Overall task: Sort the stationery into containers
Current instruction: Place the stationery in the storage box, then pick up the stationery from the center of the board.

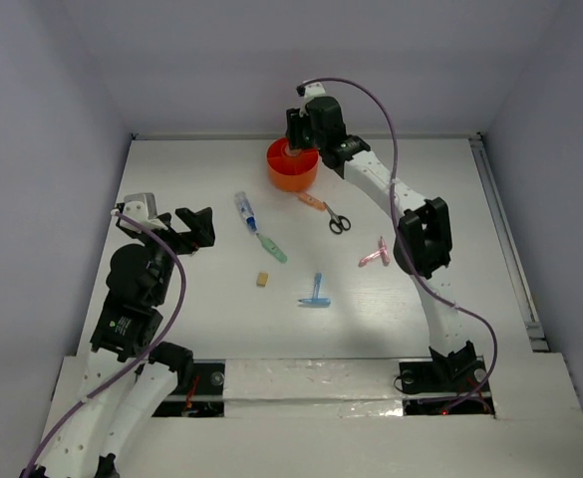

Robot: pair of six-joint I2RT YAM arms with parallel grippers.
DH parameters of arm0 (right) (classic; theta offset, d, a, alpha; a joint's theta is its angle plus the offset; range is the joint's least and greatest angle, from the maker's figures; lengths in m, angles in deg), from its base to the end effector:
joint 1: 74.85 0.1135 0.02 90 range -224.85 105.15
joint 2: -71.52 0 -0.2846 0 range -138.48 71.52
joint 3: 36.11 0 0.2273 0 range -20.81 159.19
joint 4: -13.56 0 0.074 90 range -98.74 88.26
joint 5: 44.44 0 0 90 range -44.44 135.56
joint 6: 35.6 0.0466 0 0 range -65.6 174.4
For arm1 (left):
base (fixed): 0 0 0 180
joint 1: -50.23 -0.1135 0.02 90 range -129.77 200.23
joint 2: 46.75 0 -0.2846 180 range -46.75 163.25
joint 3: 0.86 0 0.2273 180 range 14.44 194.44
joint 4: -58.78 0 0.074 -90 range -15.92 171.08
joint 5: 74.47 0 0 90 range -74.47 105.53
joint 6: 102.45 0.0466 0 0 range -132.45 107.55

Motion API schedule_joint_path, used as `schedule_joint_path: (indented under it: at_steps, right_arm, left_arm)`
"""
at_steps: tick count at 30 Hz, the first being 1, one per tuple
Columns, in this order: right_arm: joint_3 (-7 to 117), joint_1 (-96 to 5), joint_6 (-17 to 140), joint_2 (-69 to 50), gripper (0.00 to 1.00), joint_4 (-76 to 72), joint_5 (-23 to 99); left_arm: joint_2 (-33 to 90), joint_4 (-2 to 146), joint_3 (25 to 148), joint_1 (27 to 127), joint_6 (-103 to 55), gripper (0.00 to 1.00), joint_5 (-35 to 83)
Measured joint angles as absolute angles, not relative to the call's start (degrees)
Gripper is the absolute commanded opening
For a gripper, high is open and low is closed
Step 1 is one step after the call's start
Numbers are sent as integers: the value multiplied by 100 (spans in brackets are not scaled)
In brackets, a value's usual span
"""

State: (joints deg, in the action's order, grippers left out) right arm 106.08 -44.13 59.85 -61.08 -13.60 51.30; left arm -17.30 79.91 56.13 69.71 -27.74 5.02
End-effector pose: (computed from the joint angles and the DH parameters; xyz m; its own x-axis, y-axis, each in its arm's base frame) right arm 0.4765 0.2777 0.3245 -0.2988 -0.0676 -0.9519 -0.3997 0.9146 0.0605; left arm 0.0903 -0.0229 0.3719 0.0601 -0.2963 -0.9532 0.1792 0.9426 -0.2817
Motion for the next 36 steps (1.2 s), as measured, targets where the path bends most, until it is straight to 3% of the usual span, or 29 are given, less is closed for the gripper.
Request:
schedule_joint_path:
  at_steps: [2,5,10,13,15,16,17,19,22,23,26,36]
  right_arm:
    - [10608,-4413,6005,-6108,68,-1351,5117]
    - [10624,-4413,6022,-6108,84,-1307,5095]
    - [10910,-4413,6018,-6108,91,-1322,4960]
    - [10879,-4413,6027,-5981,80,-1237,4776]
    - [10193,-4400,6068,-5568,37,-1030,4573]
    - [9673,-4389,6131,-5288,25,-850,4461]
    - [9052,-4358,6201,-4951,15,-643,4348]
    - [8239,-4242,6315,-4481,13,-470,4210]
    - [7415,-3842,6361,-4092,30,-162,4079]
    - [7297,-3689,6354,-4077,47,-85,4059]
    - [7116,-3259,6389,-4199,68,-24,4035]
    - [7474,-2911,6641,-5515,72,-120,4129]
  left_arm:
    - [-1730,7991,5613,6963,-2774,99,502]
    - [-1730,7991,5613,6941,-2774,99,502]
    - [-1727,7991,5613,6877,-2776,99,505]
    - [-1727,7991,5613,6827,-2776,99,498]
    - [-1727,7991,5613,6790,-2779,99,487]
    - [-1727,7991,5613,6770,-2779,99,476]
    - [-1723,7991,5613,6753,-2779,99,467]
    - [-1706,7991,5613,6724,-2783,99,446]
    - [-1653,7993,5613,6674,-2798,99,435]
    - [-1642,7993,5613,6663,-2801,99,435]
    - [-1616,7995,5613,6628,-2803,95,435]
    - [-1616,7993,5613,6558,-2807,94,465]
